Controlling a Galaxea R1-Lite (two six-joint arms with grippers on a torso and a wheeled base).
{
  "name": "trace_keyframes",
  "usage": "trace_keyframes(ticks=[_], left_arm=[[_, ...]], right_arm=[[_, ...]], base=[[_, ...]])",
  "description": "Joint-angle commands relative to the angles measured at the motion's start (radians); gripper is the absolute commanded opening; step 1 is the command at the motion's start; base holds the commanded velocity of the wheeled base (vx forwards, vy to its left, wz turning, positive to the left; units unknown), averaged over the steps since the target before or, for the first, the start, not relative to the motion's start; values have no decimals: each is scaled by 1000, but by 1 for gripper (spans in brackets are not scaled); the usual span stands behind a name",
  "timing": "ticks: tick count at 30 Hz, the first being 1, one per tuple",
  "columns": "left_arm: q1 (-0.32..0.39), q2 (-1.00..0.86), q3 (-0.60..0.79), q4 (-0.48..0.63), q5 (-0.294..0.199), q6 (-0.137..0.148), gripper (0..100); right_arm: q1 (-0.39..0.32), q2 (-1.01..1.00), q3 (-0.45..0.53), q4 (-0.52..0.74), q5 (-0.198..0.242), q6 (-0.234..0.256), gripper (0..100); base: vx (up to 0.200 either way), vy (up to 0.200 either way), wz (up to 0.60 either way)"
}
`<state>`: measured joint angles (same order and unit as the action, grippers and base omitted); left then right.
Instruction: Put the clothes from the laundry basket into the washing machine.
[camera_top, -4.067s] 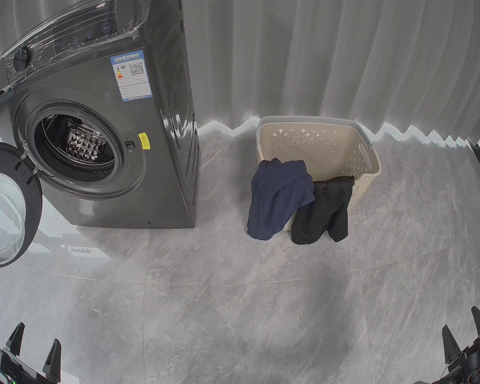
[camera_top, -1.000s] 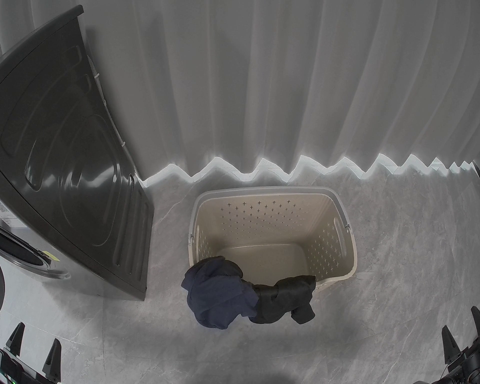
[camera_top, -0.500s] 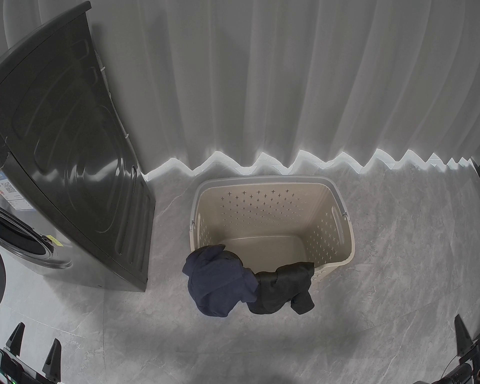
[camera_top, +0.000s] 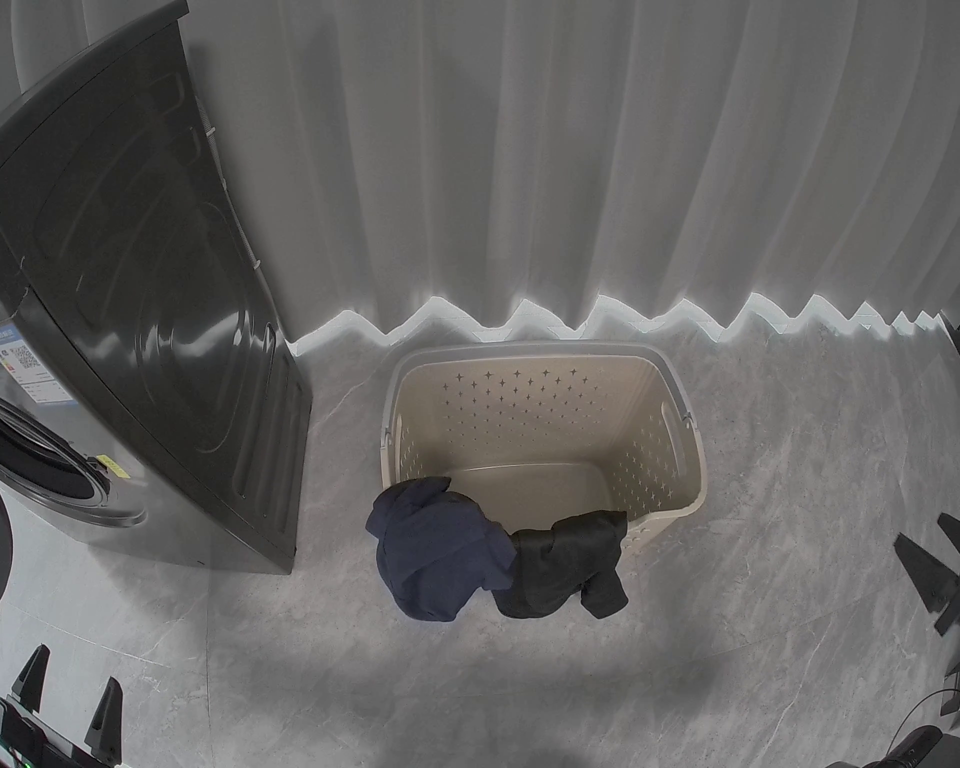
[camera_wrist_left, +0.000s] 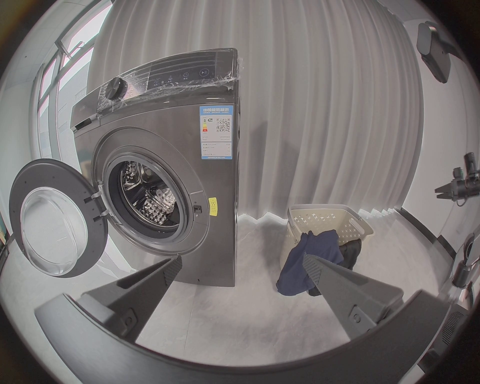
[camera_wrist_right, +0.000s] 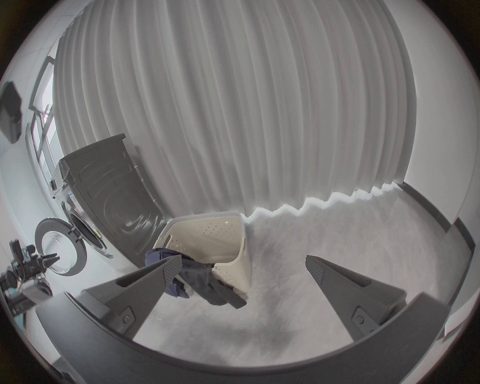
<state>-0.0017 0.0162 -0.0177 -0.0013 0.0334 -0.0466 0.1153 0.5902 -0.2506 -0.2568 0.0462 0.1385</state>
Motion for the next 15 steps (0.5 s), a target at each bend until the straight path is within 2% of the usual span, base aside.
trace_keyframes(ticks=[1, 5, 7, 11, 15], left_arm=[[0, -13, 16, 0, 0, 1, 100], [0, -13, 16, 0, 0, -1, 100], [0, -13, 16, 0, 0, -1, 100], [0, -13, 16, 0, 0, -1, 100], [0, -13, 16, 1, 0, -1, 100]], right_arm=[[172, 721, -62, -449, 6, 113, 100], [191, 890, -95, -581, -5, 110, 100], [213, 918, -102, -585, -11, 110, 100], [308, 990, -121, -587, -75, 112, 100], [340, 1057, -159, -587, -89, 116, 100]], base=[[0, 0, 0], [0, 0, 0], [0, 0, 0], [0, 0, 0], [0, 0, 0]])
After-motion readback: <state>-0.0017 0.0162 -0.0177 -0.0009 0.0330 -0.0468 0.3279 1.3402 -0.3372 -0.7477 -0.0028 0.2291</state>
